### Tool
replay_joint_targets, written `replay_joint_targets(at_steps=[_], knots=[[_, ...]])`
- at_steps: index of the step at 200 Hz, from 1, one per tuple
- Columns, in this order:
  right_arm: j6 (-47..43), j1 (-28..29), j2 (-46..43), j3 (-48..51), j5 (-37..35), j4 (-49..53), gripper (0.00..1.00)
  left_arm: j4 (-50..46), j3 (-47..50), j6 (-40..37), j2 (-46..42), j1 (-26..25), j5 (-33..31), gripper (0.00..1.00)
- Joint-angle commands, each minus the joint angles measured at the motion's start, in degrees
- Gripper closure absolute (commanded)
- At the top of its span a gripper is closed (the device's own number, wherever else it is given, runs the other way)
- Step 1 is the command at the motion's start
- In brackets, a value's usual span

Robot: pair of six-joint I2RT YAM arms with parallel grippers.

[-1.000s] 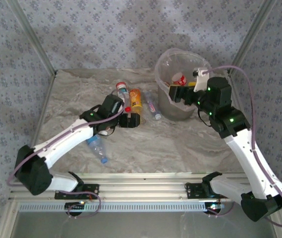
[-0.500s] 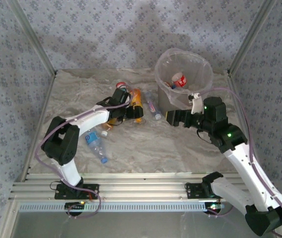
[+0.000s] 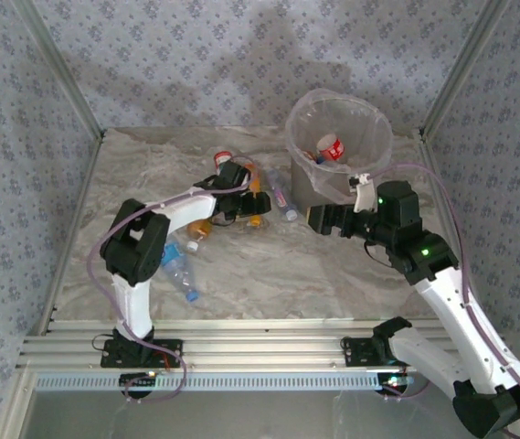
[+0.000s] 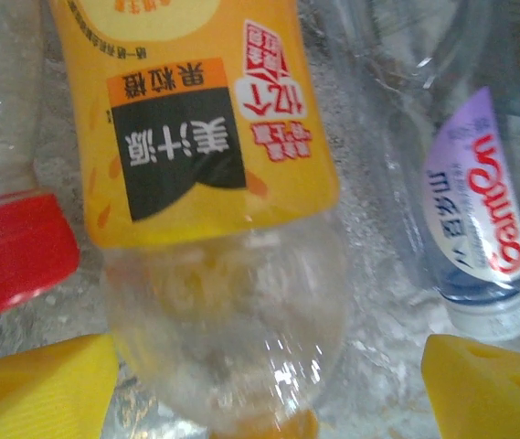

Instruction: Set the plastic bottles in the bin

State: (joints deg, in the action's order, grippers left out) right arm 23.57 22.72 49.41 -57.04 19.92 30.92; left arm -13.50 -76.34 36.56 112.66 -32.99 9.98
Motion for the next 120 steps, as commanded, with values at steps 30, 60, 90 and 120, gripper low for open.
replay_joint_targets(at_steps=[30, 60, 90, 120], knots=[[0.7, 0.3, -1.1, 0.2, -1.3, 3.1, 0.02, -0.9, -4.7, -0.8, 4.8, 0.5, -1.3, 0.17], [0.4, 0.3, -1.3, -0.3, -1.1, 5.0, 0.02, -0.7, -4.7, -0.6, 5.4, 0.9, -1.3, 0.22], [0.4, 0.3, -1.0, -0.2, -1.9, 4.8, 0.02, 1.4, -2.8, -0.2, 4.4, 1.1, -0.1, 0.34], [0.3, 0.3, -0.8, 0.2, -3.5, 5.1, 0.03, 4.3, 0.8, -0.2, 1.4, 1.0, 1.1, 0.39]])
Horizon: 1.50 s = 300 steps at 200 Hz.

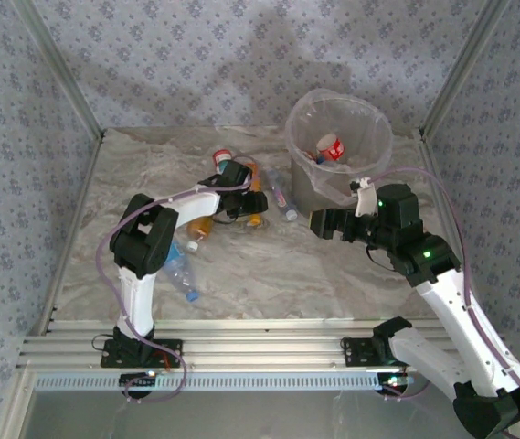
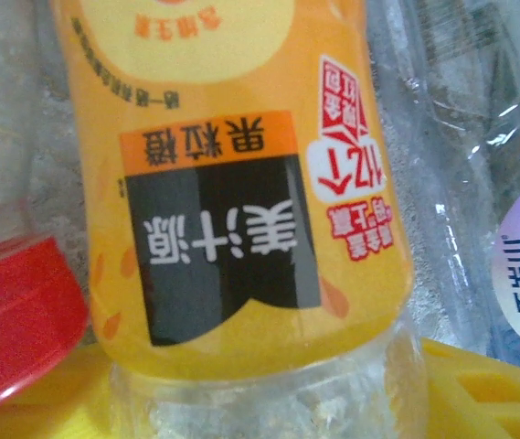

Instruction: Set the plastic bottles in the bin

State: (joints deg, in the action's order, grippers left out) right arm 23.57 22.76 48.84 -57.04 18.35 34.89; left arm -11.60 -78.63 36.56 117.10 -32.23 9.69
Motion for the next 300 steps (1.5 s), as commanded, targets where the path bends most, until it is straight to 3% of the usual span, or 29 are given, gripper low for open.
replay_joint_targets(at_steps=[1, 50, 101, 155, 184, 253, 276, 300], knots=[[0.3, 0.2, -0.2, 0.2, -1.9, 1.1, 0.03, 2.5, 3.2, -0.2, -3.2, 0.2, 1.4, 0.39], [2.5, 0.3, 0.6, 0.9, -3.5, 0.8, 0.04, 9.8, 14.7, -1.5, -14.1, -1.1, 4.2, 0.40], [10.0, 0.3, 3.3, 2.3, 2.3, -7.1, 0.05, 19.6, 29.5, -7.7, -29.1, -5.3, 8.0, 0.40], [14.9, 0.5, 8.0, 2.2, 7.2, -13.8, 0.04, 19.2, 33.7, -13.7, -41.9, -15.4, 1.6, 0.37], [15.5, 1.0, 11.3, 1.0, 9.5, -16.5, 0.02, 17.7, 32.5, -15.2, -44.0, -19.4, -0.5, 0.36], [16.2, 1.7, 18.0, -1.9, 12.0, -20.3, 0.05, 17.1, 28.8, -17.4, -42.9, -23.8, 0.1, 0.35], [16.6, 2.0, 18.5, -2.0, 11.7, -21.1, 0.09, 16.5, 27.4, -17.9, -42.8, -24.9, -0.2, 0.34], [16.3, 2.0, 18.2, -2.7, 11.7, -21.0, 0.22, 16.0, 26.7, -18.0, -42.3, -25.3, -0.4, 0.32]])
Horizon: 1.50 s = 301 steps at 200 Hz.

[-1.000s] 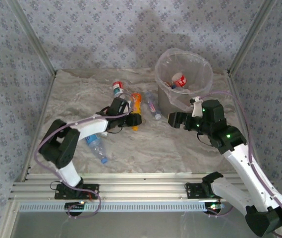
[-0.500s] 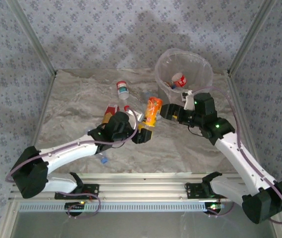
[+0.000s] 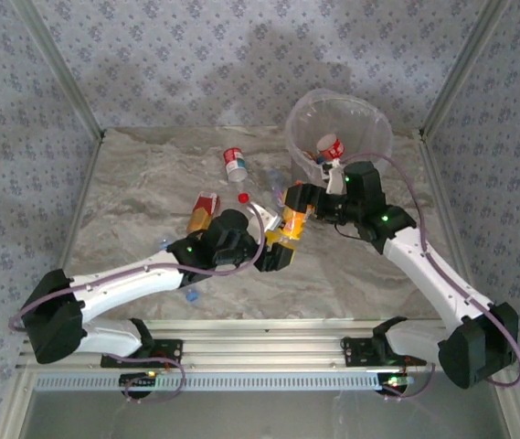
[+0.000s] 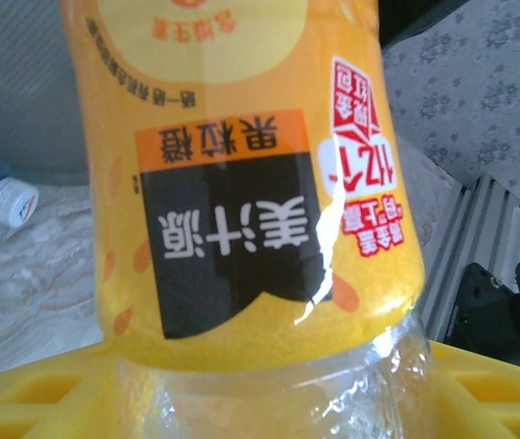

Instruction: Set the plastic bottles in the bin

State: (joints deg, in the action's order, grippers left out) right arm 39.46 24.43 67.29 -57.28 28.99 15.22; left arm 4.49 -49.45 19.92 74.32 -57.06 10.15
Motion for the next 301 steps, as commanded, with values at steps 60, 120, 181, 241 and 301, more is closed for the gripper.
replay_joint_targets(at_steps=[60, 120, 181, 241, 301], knots=[[-4.6, -2.0, -3.5, -7.6, -0.7, 4.5, 0.44, -0.8, -4.3, 0.0, -0.9, -0.5, -1.6, 0.01], [-12.9, -8.4, -3.8, -24.9, -6.3, 13.9, 0.43, -5.4, -5.0, -3.1, -6.1, -0.4, -0.7, 0.00], [-23.6, -10.7, 3.5, -40.5, -21.5, 16.9, 0.43, -13.3, -4.9, -5.5, -10.0, -0.4, -4.0, 0.00], [-35.5, -10.6, 15.1, -46.5, -34.5, 12.7, 0.43, -17.3, -4.5, -5.7, -12.9, -0.4, -7.2, 0.00], [-46.5, -10.3, 26.2, -49.8, -43.1, 8.9, 0.43, -15.7, -2.6, -3.2, -12.4, -0.2, -8.8, 0.00]])
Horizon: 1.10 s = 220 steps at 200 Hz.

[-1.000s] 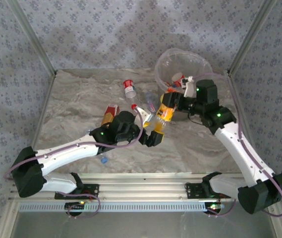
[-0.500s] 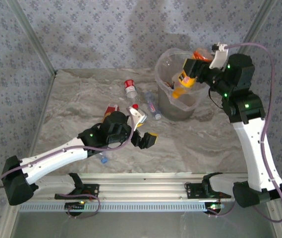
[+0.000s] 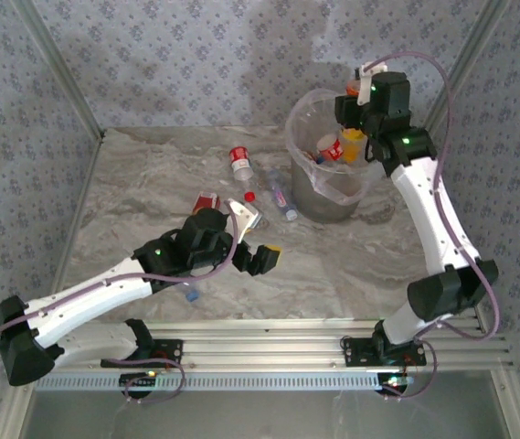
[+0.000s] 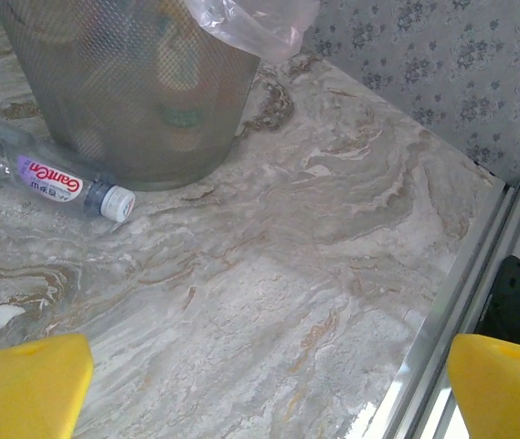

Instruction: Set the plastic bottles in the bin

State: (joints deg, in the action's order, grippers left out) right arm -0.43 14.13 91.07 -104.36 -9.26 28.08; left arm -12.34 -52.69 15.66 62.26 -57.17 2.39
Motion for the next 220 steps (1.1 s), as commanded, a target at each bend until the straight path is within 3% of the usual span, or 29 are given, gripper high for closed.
replay_joint_targets(at_steps=[1, 54, 89, 143, 188, 220], knots=[[-6.7, 0.0, 2.5, -2.7, -4.8, -4.1, 0.43, 1.1, 0.7, 1.2, -0.3, -0.1, -1.1, 0.00], [-11.7, -1.2, 9.8, -3.6, -5.7, -8.2, 0.42, 1.8, 0.9, 2.4, 0.8, -0.1, -0.9, 0.00], [-13.4, -2.4, 11.5, 2.1, -5.7, -17.7, 0.41, 3.0, 1.1, 2.9, 1.4, 0.0, 0.1, 0.00], [-14.9, -3.0, 13.4, 6.8, -5.3, -21.2, 0.39, 4.1, 0.7, 3.2, 3.0, 0.2, 1.8, 0.00], [-12.6, -2.6, 10.3, 8.4, -3.2, -19.8, 0.13, 4.2, 0.7, 3.4, 3.3, 0.5, 2.4, 0.00], [-9.7, -2.1, 7.4, 6.0, -1.2, -15.8, 0.08, 3.7, -0.4, 5.6, 4.0, 1.8, 3.5, 0.00]])
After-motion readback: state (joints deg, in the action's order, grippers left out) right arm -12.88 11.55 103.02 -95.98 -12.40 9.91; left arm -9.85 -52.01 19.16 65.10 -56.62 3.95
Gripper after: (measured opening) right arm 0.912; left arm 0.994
